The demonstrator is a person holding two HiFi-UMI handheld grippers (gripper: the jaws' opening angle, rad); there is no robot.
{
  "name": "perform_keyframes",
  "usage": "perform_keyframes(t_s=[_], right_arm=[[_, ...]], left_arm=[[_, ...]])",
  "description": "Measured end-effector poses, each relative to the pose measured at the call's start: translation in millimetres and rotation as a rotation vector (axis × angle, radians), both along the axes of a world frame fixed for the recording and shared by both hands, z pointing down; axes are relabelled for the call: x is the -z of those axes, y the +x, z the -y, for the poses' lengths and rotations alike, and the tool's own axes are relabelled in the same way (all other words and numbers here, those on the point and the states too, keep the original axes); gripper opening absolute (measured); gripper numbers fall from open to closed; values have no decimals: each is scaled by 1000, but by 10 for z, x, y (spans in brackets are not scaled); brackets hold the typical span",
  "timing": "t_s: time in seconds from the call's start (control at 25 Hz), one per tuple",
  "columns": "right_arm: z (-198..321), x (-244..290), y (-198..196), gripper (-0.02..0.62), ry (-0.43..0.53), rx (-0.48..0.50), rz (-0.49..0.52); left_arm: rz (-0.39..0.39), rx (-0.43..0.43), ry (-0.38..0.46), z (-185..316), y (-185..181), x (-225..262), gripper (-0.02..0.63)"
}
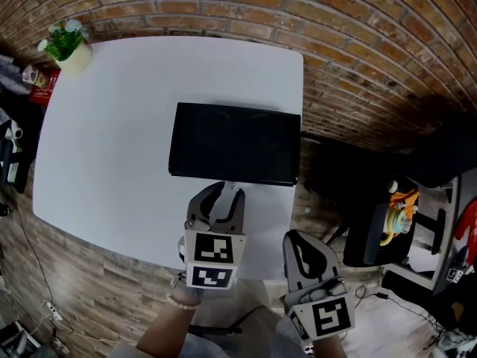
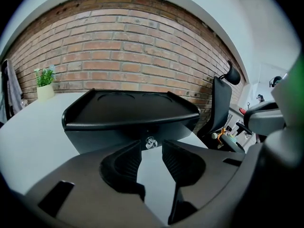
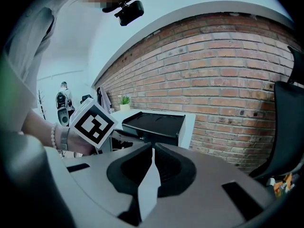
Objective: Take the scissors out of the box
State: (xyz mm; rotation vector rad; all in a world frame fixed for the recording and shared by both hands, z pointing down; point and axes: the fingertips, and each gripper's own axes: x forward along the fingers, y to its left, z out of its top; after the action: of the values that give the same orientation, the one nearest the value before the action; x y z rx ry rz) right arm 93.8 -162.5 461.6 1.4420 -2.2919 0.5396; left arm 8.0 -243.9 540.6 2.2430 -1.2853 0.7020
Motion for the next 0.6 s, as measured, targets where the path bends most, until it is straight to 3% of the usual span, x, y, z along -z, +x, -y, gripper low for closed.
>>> perform_keyframes(t_s=[0.16,0.6], right_arm=[[-19,-16,3,48,-5,-5,0],[-57,-1,-63,48,2,2,8]], left_arm=[[-15,35,-24,11,-19,-27,114],[-19,24,-34,-1,-3,-27,84]])
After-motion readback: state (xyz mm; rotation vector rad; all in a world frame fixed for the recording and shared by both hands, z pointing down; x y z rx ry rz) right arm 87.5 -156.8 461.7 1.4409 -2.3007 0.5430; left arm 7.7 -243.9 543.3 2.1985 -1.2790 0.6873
